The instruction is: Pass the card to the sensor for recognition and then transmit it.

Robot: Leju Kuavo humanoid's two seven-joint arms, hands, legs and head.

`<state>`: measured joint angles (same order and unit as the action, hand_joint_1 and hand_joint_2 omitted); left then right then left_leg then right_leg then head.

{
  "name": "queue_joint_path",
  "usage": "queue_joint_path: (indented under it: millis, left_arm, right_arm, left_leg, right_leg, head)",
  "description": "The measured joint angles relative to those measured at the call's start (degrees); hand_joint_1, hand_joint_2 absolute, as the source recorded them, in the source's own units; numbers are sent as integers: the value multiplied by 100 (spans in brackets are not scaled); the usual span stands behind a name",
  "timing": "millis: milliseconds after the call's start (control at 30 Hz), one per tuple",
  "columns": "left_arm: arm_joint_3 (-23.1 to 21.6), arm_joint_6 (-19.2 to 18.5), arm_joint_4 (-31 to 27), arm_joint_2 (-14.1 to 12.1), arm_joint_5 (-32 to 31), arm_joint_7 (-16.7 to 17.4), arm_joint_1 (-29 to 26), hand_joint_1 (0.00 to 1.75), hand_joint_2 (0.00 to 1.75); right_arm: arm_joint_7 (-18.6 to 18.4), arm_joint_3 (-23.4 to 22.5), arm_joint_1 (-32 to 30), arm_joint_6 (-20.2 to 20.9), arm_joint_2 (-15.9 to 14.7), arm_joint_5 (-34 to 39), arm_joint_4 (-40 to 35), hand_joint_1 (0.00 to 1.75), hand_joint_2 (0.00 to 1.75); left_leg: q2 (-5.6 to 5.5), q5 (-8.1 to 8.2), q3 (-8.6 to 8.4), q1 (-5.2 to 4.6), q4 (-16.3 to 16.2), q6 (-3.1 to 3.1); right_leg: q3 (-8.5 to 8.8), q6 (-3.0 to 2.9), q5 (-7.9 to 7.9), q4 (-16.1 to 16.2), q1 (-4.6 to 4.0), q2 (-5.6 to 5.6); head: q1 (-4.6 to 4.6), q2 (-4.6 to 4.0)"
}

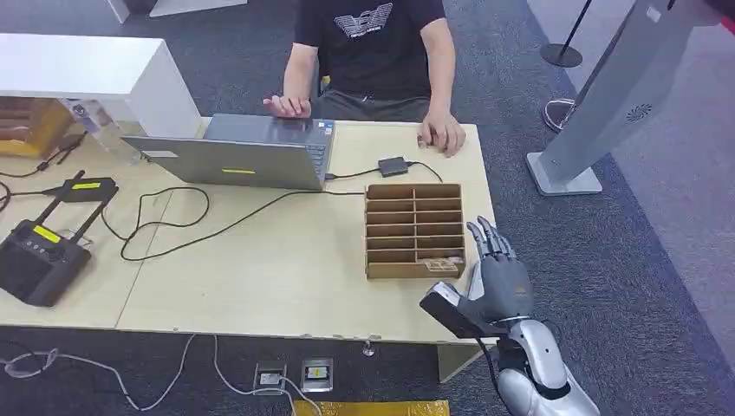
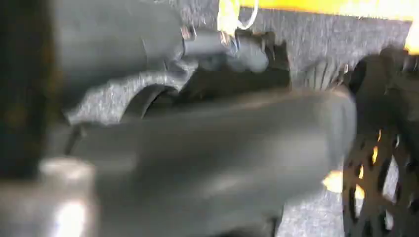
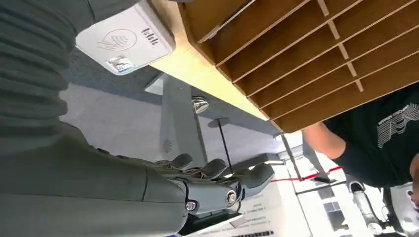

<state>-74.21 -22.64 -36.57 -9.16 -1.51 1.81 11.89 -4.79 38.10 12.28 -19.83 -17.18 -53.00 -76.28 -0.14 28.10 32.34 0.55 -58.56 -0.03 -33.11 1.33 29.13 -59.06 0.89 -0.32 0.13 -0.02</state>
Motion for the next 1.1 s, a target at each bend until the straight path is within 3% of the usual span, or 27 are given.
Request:
queue_joint_path:
  millis: [433,600,833,1100]
  left_arm:
    - [-57,-72,81,61,-15,59,21,0,0]
    - [-87,13,232,98,-326,-315,23,0,0]
    - [-89,81,411,177,-350,-264,22,0,0]
    - [-87,166,693,249,-343,-463,20,0,0]
  right_arm:
    - [2,48,56,85,72,-18,54,0,175]
    - [125,57,59,-87,101,-96,140,0,175]
    - [68,72,58,-83,109,-155,208,0,175]
    - [18,138,56,-288,120,-411,424,0,175]
  left_leg:
    - [0,0,0,1,0,0]
    - [0,0,0,1,0,0]
    - [0,0,0,1,0,0]
    - [0,0,0,0,0,0]
  right_leg:
    - [1,0,0,0,-1,0]
    - [0,0,0,0,0,0]
    - [-1,0,0,0,-1,1]
    - [0,0,0,0,0,0]
  head:
    - [0,0]
    - [-2,0]
    - [2,0]
    - [-2,0]
